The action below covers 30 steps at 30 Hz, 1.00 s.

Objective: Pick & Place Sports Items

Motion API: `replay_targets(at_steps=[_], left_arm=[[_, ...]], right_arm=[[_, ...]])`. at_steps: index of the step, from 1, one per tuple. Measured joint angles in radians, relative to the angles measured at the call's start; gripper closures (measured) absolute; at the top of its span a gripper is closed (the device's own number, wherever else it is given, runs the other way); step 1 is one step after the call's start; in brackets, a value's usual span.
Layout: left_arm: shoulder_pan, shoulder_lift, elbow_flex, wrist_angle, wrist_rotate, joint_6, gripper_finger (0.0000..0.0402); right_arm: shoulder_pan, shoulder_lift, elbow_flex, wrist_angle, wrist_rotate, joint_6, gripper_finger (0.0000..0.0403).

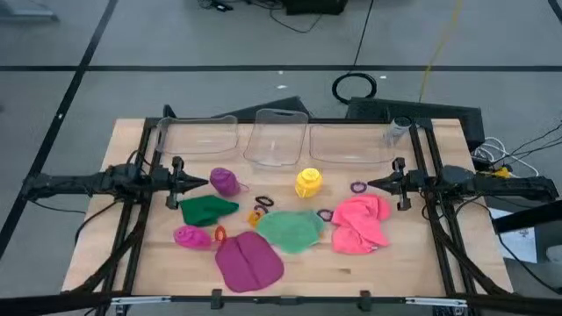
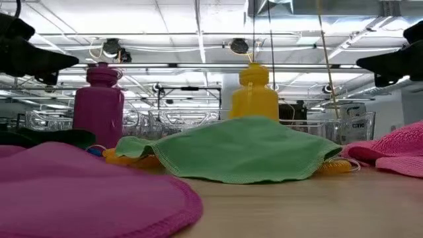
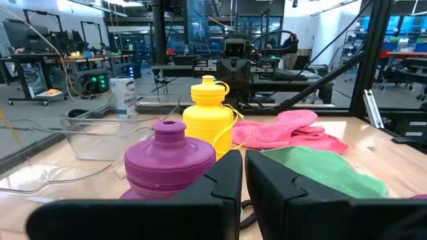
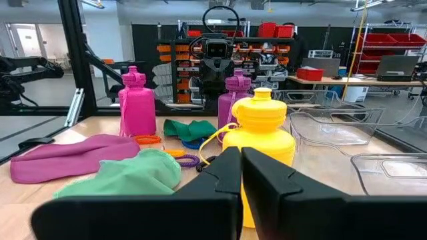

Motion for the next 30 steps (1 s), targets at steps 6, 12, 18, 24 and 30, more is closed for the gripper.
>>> replay_targets(at_steps=[6,12,18,24,30], left_arm=[[0.0,0.0,0.0,0.0,0.0,0.0,0.0376],[0.0,0.0,0.0,0.0,0.0,0.0,0.0376],[0.0,0.0,0.0,0.0,0.0,0.0,0.0376],[0.0,0.0,0.0,0.0,0.0,0.0,0.0376],[0.0,0.0,0.0,0.0,0.0,0.0,0.0376]], right_arm=[[0.0,0.0,0.0,0.01,-0.003,-0.084,0.0403],[0.0,0.0,0.0,0.116,-0.004,0.084,0.0403],[0.0,0.0,0.0,0.193,-0.003,0.248,0.0403],[0.0,0.0,0.0,0.296,-0.003,0.246,0.0403],[0.0,0.0,0.0,0.367,-0.003,0.197,0.0403]])
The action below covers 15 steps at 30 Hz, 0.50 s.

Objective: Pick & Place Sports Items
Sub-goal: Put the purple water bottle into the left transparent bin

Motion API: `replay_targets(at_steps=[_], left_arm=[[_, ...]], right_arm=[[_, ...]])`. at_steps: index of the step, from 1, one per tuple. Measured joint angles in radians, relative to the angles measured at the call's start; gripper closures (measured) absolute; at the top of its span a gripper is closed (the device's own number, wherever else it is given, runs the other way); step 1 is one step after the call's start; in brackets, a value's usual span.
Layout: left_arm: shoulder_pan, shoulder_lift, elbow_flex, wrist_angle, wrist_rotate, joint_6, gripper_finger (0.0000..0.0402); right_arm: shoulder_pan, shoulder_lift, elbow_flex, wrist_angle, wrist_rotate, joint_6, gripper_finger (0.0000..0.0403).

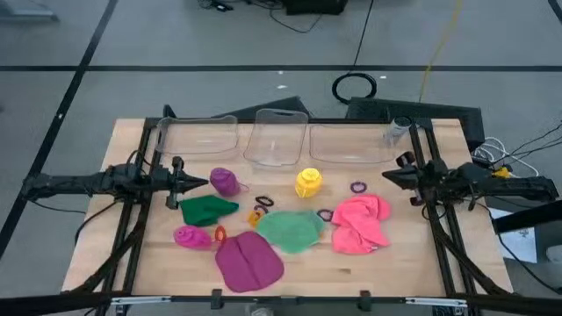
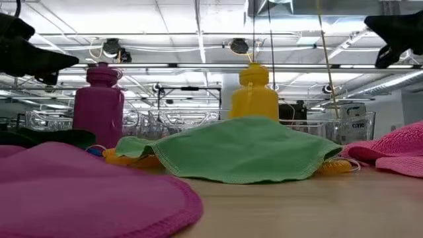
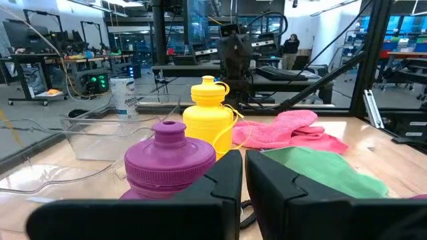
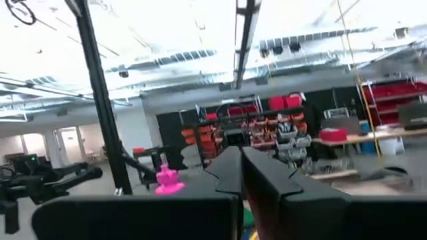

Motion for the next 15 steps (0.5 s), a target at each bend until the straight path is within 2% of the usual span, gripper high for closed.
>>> replay_targets(at_steps=[5,8,15], left_arm=[[0.0,0.0,0.0,0.0,0.0,0.0,0.0376],[0.0,0.0,0.0,0.0,0.0,0.0,0.0376],[-0.001,0.0,0.0,0.0,0.0,0.0,0.0376]], right_arm=[[0.0,0.001,0.0,0.047,0.006,-0.034,0.0403],[0.0,0.022,0.0,0.107,0.052,-0.097,0.0403],[0.0,0.202,0.06,0.187,0.163,-0.209,0.0403]])
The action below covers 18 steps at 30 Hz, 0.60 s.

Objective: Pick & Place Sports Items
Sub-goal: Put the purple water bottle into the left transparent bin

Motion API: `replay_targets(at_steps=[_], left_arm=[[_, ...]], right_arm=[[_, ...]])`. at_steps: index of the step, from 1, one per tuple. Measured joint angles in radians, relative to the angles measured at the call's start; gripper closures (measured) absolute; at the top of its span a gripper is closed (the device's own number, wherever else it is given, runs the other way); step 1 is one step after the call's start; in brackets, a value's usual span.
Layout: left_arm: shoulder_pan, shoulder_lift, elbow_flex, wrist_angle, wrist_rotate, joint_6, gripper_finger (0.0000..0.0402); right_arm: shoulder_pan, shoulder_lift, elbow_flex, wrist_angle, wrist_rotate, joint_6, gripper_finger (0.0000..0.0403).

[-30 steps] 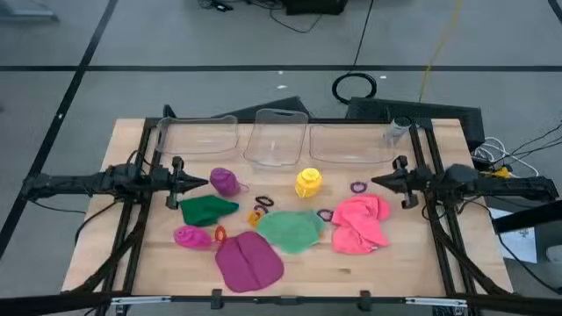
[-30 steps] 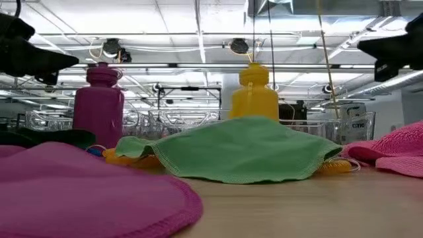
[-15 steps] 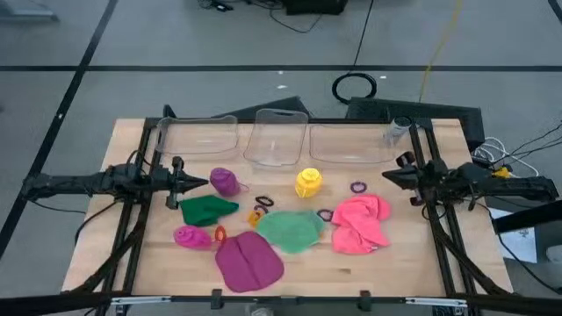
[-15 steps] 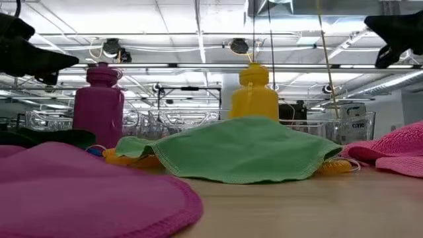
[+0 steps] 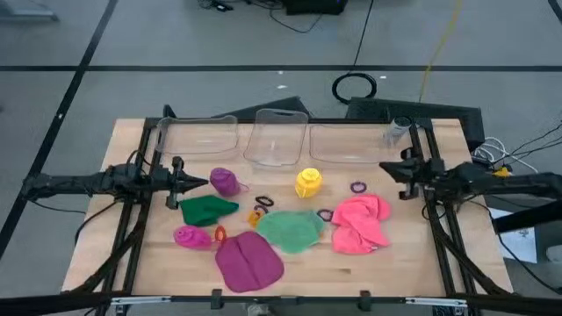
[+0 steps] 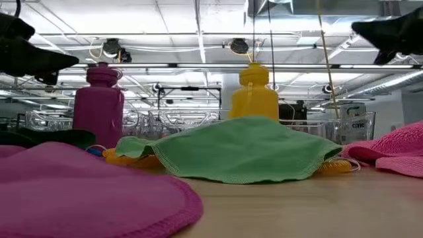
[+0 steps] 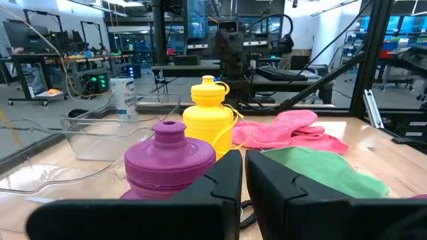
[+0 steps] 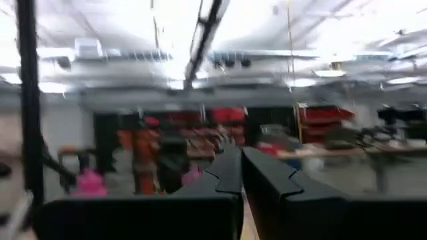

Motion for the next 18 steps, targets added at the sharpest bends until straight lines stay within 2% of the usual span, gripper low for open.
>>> replay_targets(at_steps=[2,11,18], left_arm=[[0.0,0.0,0.0,0.0,0.0,0.0,0.0376],[0.001,0.0,0.0,0.0,0.0,0.0,0.0376],[0.001,0.0,0.0,0.0,0.0,0.0,0.0376]], right_arm=[[0.0,0.077,0.033,-0.009,-0.001,-0.013,0.0403],[0.0,0.469,0.348,-0.068,-0.005,-0.107,0.0403],[0.0,0.719,0.552,-0.062,-0.028,-0.174,0.0403]])
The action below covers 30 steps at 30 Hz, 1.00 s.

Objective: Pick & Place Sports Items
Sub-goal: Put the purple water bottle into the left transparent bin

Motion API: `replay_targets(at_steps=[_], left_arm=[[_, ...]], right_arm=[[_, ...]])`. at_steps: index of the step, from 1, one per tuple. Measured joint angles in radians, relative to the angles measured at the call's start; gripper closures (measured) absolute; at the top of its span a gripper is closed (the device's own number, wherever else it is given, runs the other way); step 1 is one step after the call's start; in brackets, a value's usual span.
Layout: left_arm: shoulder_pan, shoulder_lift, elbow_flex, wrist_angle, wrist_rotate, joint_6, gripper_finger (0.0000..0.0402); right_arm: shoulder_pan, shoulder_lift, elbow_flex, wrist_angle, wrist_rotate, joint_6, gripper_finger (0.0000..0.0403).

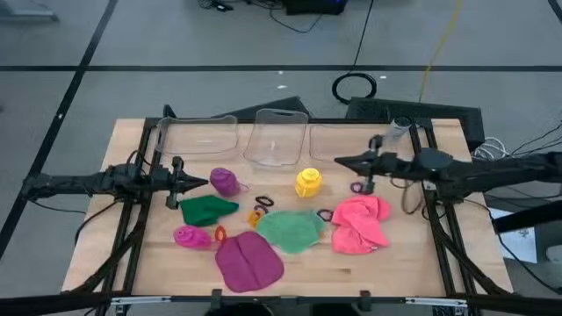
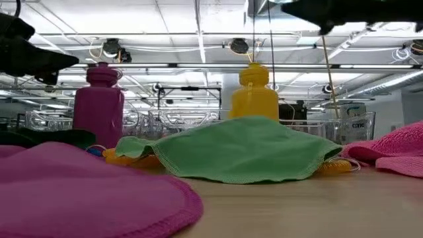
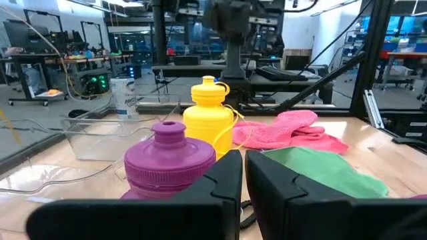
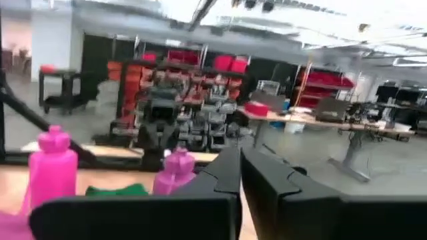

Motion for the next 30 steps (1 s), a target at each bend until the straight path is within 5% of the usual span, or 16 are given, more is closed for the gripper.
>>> replay_targets(at_steps=[10,20,24,30], left_arm=[[0.0,0.0,0.0,0.203,-0.027,0.203,0.0376],[0.0,0.0,0.006,0.47,-0.156,0.315,0.0375],[0.0,0.0,0.064,0.389,-0.169,0.345,0.0357],[0.0,0.054,0.236,0.077,-0.167,0.278,0.027]], right_arm=[[0.0,0.192,0.05,0.25,-0.086,0.073,0.0403],[-0.001,0.24,0.051,0.272,-0.083,0.073,0.0403],[-0.002,0.239,0.05,0.294,-0.083,-0.024,0.0403],[-0.002,0.239,0.051,0.295,-0.083,-0.146,0.0403]])
